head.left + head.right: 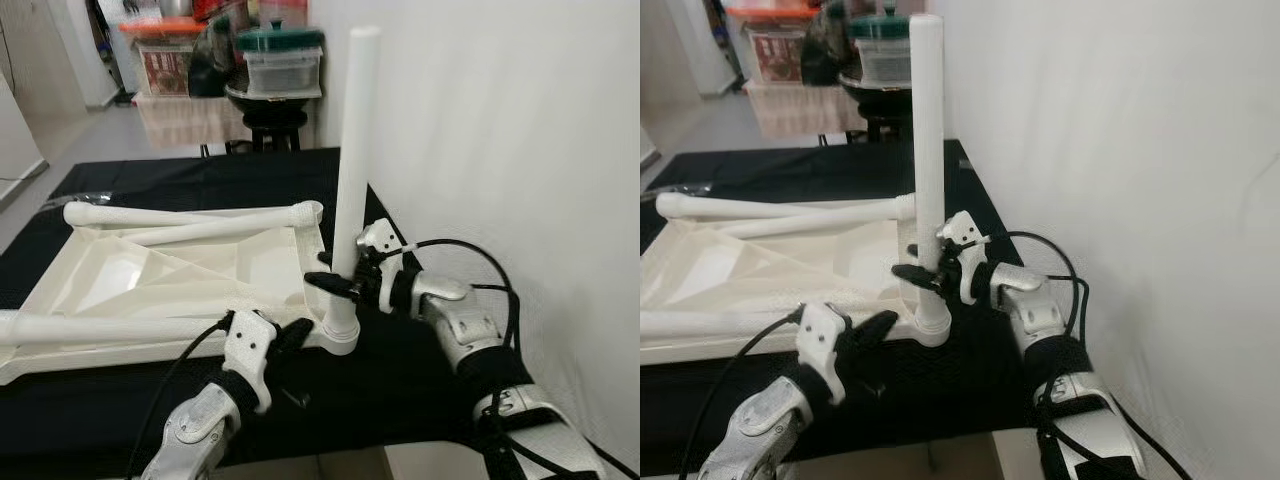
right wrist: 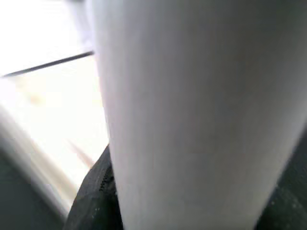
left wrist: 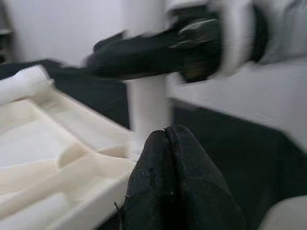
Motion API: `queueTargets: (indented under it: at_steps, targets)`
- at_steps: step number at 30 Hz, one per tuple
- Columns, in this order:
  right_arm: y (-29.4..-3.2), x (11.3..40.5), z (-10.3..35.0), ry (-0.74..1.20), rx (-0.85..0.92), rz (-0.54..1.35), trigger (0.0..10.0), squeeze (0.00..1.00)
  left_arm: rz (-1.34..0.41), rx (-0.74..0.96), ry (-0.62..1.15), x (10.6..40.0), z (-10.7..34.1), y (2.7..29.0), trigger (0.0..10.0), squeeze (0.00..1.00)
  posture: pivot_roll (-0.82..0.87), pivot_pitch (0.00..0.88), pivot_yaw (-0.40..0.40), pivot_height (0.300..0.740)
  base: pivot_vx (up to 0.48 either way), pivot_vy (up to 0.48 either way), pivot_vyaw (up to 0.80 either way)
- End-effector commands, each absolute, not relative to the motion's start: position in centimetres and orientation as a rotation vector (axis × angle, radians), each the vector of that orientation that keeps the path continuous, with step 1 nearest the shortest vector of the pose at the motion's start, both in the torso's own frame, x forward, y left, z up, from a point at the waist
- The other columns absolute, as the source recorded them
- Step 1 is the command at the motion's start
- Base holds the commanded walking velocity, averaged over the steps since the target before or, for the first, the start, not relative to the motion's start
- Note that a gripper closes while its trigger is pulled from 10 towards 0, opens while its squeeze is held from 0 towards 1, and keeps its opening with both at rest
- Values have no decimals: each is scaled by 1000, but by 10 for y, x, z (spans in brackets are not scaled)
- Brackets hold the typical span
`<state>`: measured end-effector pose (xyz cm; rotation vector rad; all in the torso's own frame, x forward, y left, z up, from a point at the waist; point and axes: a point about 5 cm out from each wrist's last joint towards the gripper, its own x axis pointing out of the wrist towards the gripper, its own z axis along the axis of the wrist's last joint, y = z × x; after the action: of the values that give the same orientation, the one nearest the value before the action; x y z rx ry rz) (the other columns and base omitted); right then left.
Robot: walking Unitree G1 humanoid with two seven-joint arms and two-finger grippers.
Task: Building children table
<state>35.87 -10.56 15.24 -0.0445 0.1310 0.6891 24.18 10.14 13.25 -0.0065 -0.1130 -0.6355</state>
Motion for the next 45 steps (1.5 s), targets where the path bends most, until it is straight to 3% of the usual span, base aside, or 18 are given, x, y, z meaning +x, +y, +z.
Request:
queueTargets:
  at_steps: [1,5,13,14,15,16,22,23,24,31,39,40,41,42,43,45]
  targets:
    - [-121,350,115,341,-42,482,0,0,-662,-5,-118,239,135,101,10000,0,40,0,-41,740,0,0,0]
    - [-95,321,118,301,-29,388,0,0,-685,0,-110,231,137,101,10000,0,17,0,-1,740,0,0,0]
    - [-109,348,129,248,-75,284,275,0,-677,27,-82,229,133,105,10000,0,24,0,-2,740,0,0,0]
    - [-114,356,132,245,-84,273,10000,0,-663,31,-78,227,132,107,10000,0,27,0,2,740,0,0,0]
    - [-114,356,132,245,-84,273,10000,0,-663,31,-78,227,132,107,10000,0,27,0,2,740,0,0,0]
    - [-121,363,137,224,-94,271,10000,1000,-648,31,-73,225,131,109,10000,0,32,0,-1,740,0,0,0]
    - [-134,375,161,167,-60,335,10000,1000,-616,19,-67,214,132,114,10000,0,44,0,-7,740,0,0,0]
    - [-137,375,169,140,-62,398,10000,208,-598,17,-72,210,133,117,10000,0,51,0,-8,740,0,0,0]
    - [-139,375,177,113,-82,471,10000,0,-566,21,-81,206,135,120,10000,0,55,0,-9,740,0,0,0]
    - [-152,376,182,76,-157,681,10000,0,-447,25,-104,193,144,131,10000,0,74,0,-17,740,0,0,0]
    - [-168,381,174,120,-144,670,10000,0,-460,-44,-82,183,140,126,10000,0,88,0,-28,740,0,0,0]
    - [-169,381,174,122,-130,678,4784,0,-475,-60,-83,182,141,124,10000,0,87,0,-25,740,0,0,0]
    - [-169,381,174,122,-130,678,4784,0,-475,-60,-83,182,141,124,10000,0,87,0,-25,740,0,0,0]
    - [-172,381,173,125,-113,689,667,0,-491,-81,-77,180,141,122,10000,0,87,0,-25,740,0,0,0]
    - [-175,380,172,128,-101,706,0,0,-501,-105,-71,178,140,121,10000,0,85,0,-23,740,0,0,0]
    - [-178,379,171,130,-95,716,0,0,-506,-119,-65,177,140,120,10000,0,85,0,-23,740,0,0,0]
